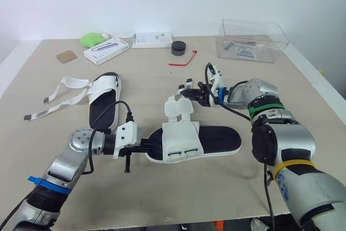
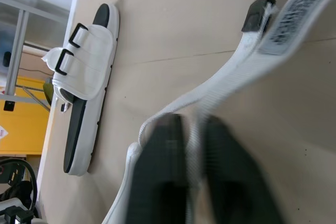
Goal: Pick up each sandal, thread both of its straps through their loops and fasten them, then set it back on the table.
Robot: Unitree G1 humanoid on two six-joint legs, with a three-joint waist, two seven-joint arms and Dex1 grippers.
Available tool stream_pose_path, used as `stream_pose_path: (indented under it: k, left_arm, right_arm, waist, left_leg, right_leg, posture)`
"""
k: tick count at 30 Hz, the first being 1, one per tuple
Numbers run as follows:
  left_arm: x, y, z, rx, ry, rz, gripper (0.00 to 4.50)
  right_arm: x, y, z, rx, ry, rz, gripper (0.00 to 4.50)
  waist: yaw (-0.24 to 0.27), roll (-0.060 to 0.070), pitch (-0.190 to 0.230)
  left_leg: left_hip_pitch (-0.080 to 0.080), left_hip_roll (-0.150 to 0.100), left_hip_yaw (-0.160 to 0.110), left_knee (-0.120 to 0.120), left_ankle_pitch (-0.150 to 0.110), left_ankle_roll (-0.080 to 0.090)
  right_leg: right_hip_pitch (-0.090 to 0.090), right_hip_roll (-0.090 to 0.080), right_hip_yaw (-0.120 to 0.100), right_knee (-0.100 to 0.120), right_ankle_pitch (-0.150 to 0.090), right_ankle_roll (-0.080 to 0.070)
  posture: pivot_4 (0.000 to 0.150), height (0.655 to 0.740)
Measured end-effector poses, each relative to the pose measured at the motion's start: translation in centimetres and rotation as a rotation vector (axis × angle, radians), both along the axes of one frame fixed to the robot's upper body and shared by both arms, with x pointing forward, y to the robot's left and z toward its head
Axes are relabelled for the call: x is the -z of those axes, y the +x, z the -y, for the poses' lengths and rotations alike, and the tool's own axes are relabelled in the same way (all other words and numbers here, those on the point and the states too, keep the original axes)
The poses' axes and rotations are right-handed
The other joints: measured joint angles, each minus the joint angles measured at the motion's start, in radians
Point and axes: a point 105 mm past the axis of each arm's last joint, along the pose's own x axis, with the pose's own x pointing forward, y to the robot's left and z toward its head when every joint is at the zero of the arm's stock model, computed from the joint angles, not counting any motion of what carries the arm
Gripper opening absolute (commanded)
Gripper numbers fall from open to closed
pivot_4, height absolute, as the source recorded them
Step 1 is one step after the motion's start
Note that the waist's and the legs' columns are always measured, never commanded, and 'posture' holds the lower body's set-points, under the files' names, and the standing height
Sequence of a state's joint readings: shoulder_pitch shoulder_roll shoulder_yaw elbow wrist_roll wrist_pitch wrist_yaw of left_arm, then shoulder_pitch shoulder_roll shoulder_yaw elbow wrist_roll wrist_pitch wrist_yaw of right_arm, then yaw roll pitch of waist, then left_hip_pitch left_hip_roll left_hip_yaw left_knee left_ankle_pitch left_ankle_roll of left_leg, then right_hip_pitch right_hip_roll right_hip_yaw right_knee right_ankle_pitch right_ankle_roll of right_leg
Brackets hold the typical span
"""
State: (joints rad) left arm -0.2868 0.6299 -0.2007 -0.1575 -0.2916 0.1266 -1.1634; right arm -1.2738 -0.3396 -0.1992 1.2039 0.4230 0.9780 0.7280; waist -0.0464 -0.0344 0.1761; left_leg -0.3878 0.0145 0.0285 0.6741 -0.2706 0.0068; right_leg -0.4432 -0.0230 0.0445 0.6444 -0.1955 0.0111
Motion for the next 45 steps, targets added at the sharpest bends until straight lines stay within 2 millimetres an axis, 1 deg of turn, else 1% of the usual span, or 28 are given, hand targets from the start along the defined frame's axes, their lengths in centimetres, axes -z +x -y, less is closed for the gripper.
stream_pose_path:
  k: [6,9,11,14,15,16,18,19,21,22,23,24,25,27,28,30,34,37,39,40,43,44,45]
  left_arm:
    - [0.1,0.0,0.1,-0.001,-0.007,-0.003,0.00]
    - [0.1,-0.1,0.2,0.000,-0.011,-0.002,0.00]
    - [0.1,-0.1,0.3,0.004,-0.011,0.005,0.00]
    - [0.1,-0.1,0.3,0.005,-0.010,0.008,0.00]
    - [0.1,-0.1,0.4,0.008,-0.010,0.010,0.00]
    - [0.1,0.0,0.4,0.008,-0.009,0.009,0.00]
    - [0.0,0.1,0.3,0.003,-0.010,0.007,0.00]
    - [0.0,0.4,0.0,-0.010,-0.005,0.007,0.00]
    - [0.0,0.6,-0.4,-0.022,0.000,0.008,0.00]
    - [0.0,0.7,-0.4,-0.022,0.000,0.012,0.00]
    - [0.0,0.8,-0.5,-0.022,0.001,0.014,0.00]
    - [0.0,1.0,-0.5,-0.023,0.004,0.020,0.00]
    - [0.0,1.1,-0.6,-0.026,0.008,0.023,0.00]
    - [0.0,1.3,-0.7,-0.032,0.010,0.021,0.00]
    - [0.0,1.5,-0.7,-0.034,0.011,0.023,0.00]
    - [-0.1,1.5,-0.7,-0.032,0.012,0.025,0.00]
    - [0.1,1.4,-0.7,-0.021,0.017,0.017,0.00]
    - [0.1,1.4,-0.7,-0.017,0.017,0.019,0.00]
    - [0.1,1.4,-0.7,-0.015,0.016,0.022,0.00]
    - [0.1,1.4,-0.6,-0.015,0.015,0.022,0.00]
    - [0.1,1.4,-0.6,-0.014,0.011,0.021,0.00]
    - [0.1,1.4,-0.6,-0.014,0.011,0.021,0.00]
    - [0.1,1.4,-0.5,-0.014,0.011,0.021,0.00]
  right_arm:
    - [-0.5,-0.1,-0.2,-0.054,-0.010,0.064,0.02]
    - [-2.2,0.2,-0.5,-0.118,-0.034,0.213,0.02]
    - [-3.7,0.1,-0.4,-0.191,-0.104,0.451,0.02]
    - [-4.7,-0.7,-0.1,-0.272,-0.198,0.688,0.02]
    - [-4.9,-1.6,0.1,-0.318,-0.268,0.823,0.02]
    - [-5.0,-2.2,0.1,-0.346,-0.312,0.900,0.02]
    - [-4.9,-4.5,0.6,-0.422,-0.451,1.175,0.02]
    - [-4.0,-6.2,0.5,-0.493,-0.527,1.330,0.02]
    - [-2.5,-8.3,0.0,-0.614,-0.634,1.537,0.02]
    - [-1.8,-9.4,-0.2,-0.701,-0.703,1.666,0.02]
    - [-1.5,-10.0,-0.3,-0.770,-0.765,1.780,0.02]
    - [-1.1,-10.9,-0.2,-0.875,-0.854,1.964,0.02]
    - [-0.7,-11.7,-0.2,-0.985,-0.906,2.111,0.02]
    - [0.0,-13.1,-0.1,-1.185,-0.956,2.367,0.02]
    - [0.3,-13.4,0.0,-1.245,-0.971,2.433,0.02]
    - [0.6,-13.4,0.3,-1.292,-1.005,2.488,0.02]
    - [0.3,-12.5,0.4,-1.282,-1.052,2.533,0.02]
    - [-0.3,-11.3,0.7,-1.198,-1.099,2.532,0.02]
    - [-0.4,-10.8,0.9,-1.144,-1.085,2.506,0.02]
    - [-0.2,-10.7,1.0,-1.119,-1.048,2.485,0.02]
    - [0.4,-11.1,0.7,-1.063,-0.913,2.439,1.01]
    - [0.3,-11.2,0.7,-1.049,-0.873,2.423,1.56]
    - [0.3,-11.2,0.7,-1.047,-0.859,2.418,1.69]
  waist:
    - [0.000,0.000,0.000]
    - [0.000,0.000,0.000]
    - [0.000,0.000,0.000]
    - [0.002,0.000,0.000]
    - [0.003,0.000,0.000]
    - [0.003,0.000,0.000]
    - [0.007,0.000,0.000]
    - [0.006,0.000,0.000]
    - [0.000,0.000,0.000]
    - [-0.003,0.000,0.000]
    - [-0.004,0.000,0.000]
    - [-0.005,0.000,0.000]
    - [-0.004,0.000,0.000]
    - [-0.004,-0.001,0.001]
    - [-0.003,-0.001,0.001]
    - [-0.001,-0.002,0.001]
    - [-0.002,-0.002,0.000]
    - [-0.001,-0.002,0.000]
    - [-0.002,-0.002,0.000]
    - [-0.002,-0.003,0.000]
    - [-0.003,-0.003,0.000]
    - [-0.004,-0.003,0.000]
    - [-0.004,-0.003,0.000]
  left_leg:
    - [0.000,0.000,0.000,0.000,0.000,0.000]
    - [0.000,0.000,0.000,0.000,0.000,0.000]
    - [0.000,0.000,-0.001,0.000,0.000,0.000]
    - [0.000,0.000,-0.001,0.000,0.000,0.000]
    - [-0.001,0.000,-0.002,0.000,0.000,0.000]
    - [-0.001,0.000,-0.001,0.000,0.000,-0.001]
    - [-0.001,0.000,-0.003,0.000,-0.001,-0.001]
    - [-0.001,0.000,-0.002,0.000,-0.002,-0.002]
    - [0.001,0.000,0.000,0.000,-0.002,-0.002]
    - [0.002,-0.001,0.002,0.000,-0.001,-0.002]
    - [0.003,0.000,0.004,0.000,-0.001,-0.002]
    - [0.005,-0.001,0.005,0.000,0.000,-0.003]
    - [0.006,-0.001,0.005,0.000,0.001,-0.004]
    - [0.009,-0.001,0.006,0.000,0.003,-0.005]
    - [0.010,-0.001,0.006,0.000,0.004,-0.005]
    - [0.014,-0.001,0.007,0.000,0.005,-0.006]
    - [0.015,-0.002,0.011,0.000,0.006,-0.006]
    - [0.015,-0.002,0.012,0.000,0.007,-0.007]
    - [0.015,-0.003,0.013,0.000,0.007,-0.006]
    - [0.015,-0.003,0.013,-0.001,0.007,-0.006]
    - [0.016,-0.003,0.014,-0.002,0.007,-0.005]
    - [0.016,-0.003,0.014,-0.002,0.006,-0.004]
    - [0.016,-0.003,0.014,-0.002,0.006,-0.004]
  right_leg:
    - [0.000,0.000,0.000,0.000,0.000,0.000]
    - [0.000,0.000,0.000,0.000,0.000,0.000]
    - [0.000,0.000,-0.001,0.000,0.000,0.000]
    - [0.000,0.000,-0.001,0.000,0.000,0.001]
    - [0.000,-0.001,-0.002,0.000,0.000,0.001]
    - [0.000,-0.001,-0.002,0.000,0.000,0.001]
    - [0.000,-0.001,-0.004,-0.001,-0.001,0.002]
    - [0.001,-0.001,-0.003,-0.001,-0.001,0.003]
    - [0.001,-0.001,0.000,-0.001,-0.001,0.003]
    - [0.001,-0.001,0.002,-0.001,-0.001,0.003]
    - [0.001,0.000,0.003,-0.001,0.000,0.004]
    - [0.001,0.000,0.004,-0.001,-0.001,0.006]
    - [0.002,0.000,0.004,-0.001,-0.003,0.009]
    - [0.004,0.001,0.005,-0.001,-0.001,0.009]
    - [0.005,0.001,0.005,0.000,-0.001,0.009]
    - [0.007,0.001,0.007,0.001,-0.001,0.008]
    - [0.006,0.001,0.012,0.002,0.002,0.008]
    - [0.006,0.000,0.014,0.002,0.000,0.005]
    - [0.006,0.000,0.015,0.002,0.000,0.005]
    - [0.006,0.000,0.015,0.001,0.000,0.005]
    - [0.006,0.000,0.016,0.001,0.001,0.005]
    - [0.006,0.000,0.016,0.001,0.005,0.004]
    - [0.006,0.000,0.016,0.001,0.005,0.004]
  posture:
    - [0.150,0.7400]
    - [0.150,0.7400]
    - [0.150,0.7400]
    - [0.150,0.7400]
    - [0.150,0.7400]
    - [0.150,0.7400]
    - [0.150,0.7400]
    - [0.150,0.7400]
    - [0.150,0.7400]
    - [0.150,0.7400]
    - [0.150,0.7400]
    - [0.150,0.7400]
    - [0.150,0.7400]
    - [0.150,0.7400]
    - [0.150,0.7400]
    - [0.150,0.7400]
    - [0.150,0.7400]
    - [0.150,0.7400]
    - [0.150,0.7400]
    - [0.150,0.7400]
    - [0.150,0.7400]
    - [0.150,0.7400]
    - [0.150,0.7400]
